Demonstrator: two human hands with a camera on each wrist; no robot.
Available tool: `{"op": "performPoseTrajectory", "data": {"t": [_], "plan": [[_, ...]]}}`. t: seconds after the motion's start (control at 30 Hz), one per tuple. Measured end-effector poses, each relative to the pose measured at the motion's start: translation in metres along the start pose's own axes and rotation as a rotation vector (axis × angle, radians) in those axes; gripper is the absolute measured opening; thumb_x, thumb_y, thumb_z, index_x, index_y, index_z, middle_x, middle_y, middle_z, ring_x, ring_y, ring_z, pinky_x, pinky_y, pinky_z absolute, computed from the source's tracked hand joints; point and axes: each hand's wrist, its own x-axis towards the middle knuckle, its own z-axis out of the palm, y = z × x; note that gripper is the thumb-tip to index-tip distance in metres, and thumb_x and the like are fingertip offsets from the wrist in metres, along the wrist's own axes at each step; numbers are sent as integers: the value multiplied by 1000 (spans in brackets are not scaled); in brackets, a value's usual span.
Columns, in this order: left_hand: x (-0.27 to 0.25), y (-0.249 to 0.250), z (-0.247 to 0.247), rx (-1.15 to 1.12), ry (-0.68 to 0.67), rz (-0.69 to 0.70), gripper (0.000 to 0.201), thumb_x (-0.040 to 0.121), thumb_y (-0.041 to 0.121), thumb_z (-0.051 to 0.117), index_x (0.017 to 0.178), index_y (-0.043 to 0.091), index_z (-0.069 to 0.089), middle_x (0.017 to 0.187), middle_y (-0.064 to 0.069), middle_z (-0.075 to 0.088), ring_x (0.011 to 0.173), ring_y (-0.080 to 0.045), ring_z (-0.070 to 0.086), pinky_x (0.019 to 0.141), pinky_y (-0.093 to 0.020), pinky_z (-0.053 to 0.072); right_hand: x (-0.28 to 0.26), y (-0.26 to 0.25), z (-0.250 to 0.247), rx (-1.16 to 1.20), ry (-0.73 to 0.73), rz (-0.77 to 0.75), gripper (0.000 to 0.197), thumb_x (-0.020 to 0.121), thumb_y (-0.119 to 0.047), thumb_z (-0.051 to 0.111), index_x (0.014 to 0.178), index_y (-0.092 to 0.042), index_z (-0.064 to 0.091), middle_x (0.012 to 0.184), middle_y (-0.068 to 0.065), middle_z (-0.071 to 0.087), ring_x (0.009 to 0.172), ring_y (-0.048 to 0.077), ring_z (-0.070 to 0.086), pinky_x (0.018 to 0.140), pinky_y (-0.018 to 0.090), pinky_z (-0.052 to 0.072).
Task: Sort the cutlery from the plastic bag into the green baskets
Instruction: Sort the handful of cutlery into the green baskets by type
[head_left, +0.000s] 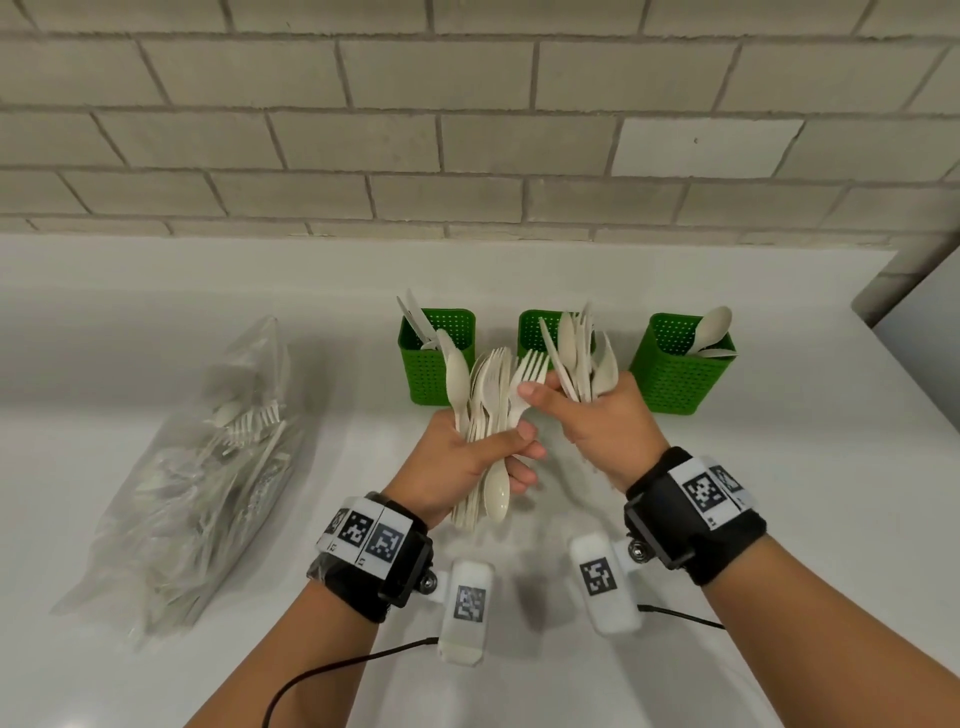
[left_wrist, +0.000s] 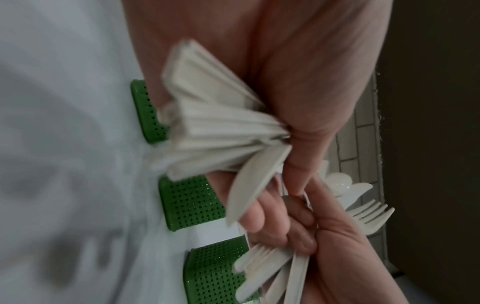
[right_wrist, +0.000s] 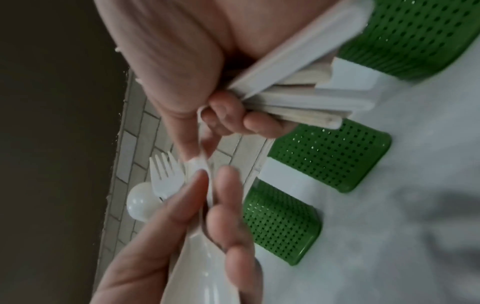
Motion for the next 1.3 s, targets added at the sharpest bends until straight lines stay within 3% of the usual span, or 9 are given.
{"op": "performPoseTrajectory", "data": {"t": [0.17, 0.33, 0.5, 0.67, 0.77, 0.87, 1.0, 1.2, 1.3], "plan": [[1, 0, -4, -131, 130, -7, 12, 92, 7, 62, 101, 0, 66, 92, -18, 75, 65, -26, 70, 60, -34, 59, 7, 5, -6, 139, 170, 27, 16, 89, -16, 69, 74, -19, 64, 47, -16, 52, 44, 0, 46, 54, 21, 35], [0, 0, 2, -97, 61, -13, 15, 92, 6, 62, 103, -5, 65, 88, -20, 74, 63, -27, 69, 61, -35, 60, 2, 5, 2, 78, 3, 22, 11, 85, -15, 73, 76, -18, 69, 65, -8, 63, 55, 1, 53, 56, 18, 40], [0, -4, 0, -122, 77, -47, 14, 92, 9, 63, 97, -3, 67, 84, -16, 74, 61, -26, 69, 60, -35, 60, 13, 0, -4, 296, 291, 81, 18, 93, -22, 65, 75, -17, 64, 57, 2, 56, 54, 17, 57, 60, 34, 50], [0, -1, -2, -55, 10, -26, 18, 90, 9, 67, 107, 5, 70, 76, -17, 69, 59, -25, 67, 61, -36, 60, 1, -4, -1, 0, -38, 67, 15, 77, -17, 81, 72, -9, 70, 60, -1, 63, 44, 4, 51, 45, 17, 41], [1, 0, 1, -44, -62, -33, 33, 90, 8, 67, 119, 23, 69, 75, -17, 65, 62, -27, 65, 66, -39, 59, 0, -4, 6, 53, -39, 67, 13, 76, -10, 81, 73, -3, 70, 55, -9, 64, 46, -1, 55, 46, 8, 39], [0, 0, -2, 21, -40, -63, 20, 87, 8, 71, 106, 1, 69, 75, -16, 68, 60, -26, 67, 60, -37, 58, -1, -7, 8, 94, -16, 64, 14, 79, -7, 78, 70, -5, 68, 49, -10, 61, 44, -1, 54, 47, 8, 39], [-2, 0, -2, -17, -28, -62, 12, 86, 11, 70, 95, 2, 67, 75, -14, 70, 58, -24, 68, 54, -32, 58, 2, -2, 5, 123, 42, 85, 20, 80, -11, 78, 67, -10, 62, 57, -1, 57, 46, 5, 47, 47, 18, 39], [1, 0, -13, -37, 62, -13, 8, 90, 6, 65, 89, -2, 67, 78, -16, 71, 54, -24, 64, 50, -29, 55, 10, 9, -13, 61, 219, 65, 28, 71, -11, 85, 89, -3, 66, 54, -13, 48, 48, 5, 41, 51, 19, 38], [4, -1, -17, 11, 77, -27, 8, 90, 3, 65, 88, -4, 67, 75, -18, 70, 50, -25, 61, 49, -29, 53, 6, 4, -21, -125, 42, -102, 56, 60, -11, 92, 110, -10, 66, 56, -23, 53, 53, 0, 45, 55, 12, 38]]}}
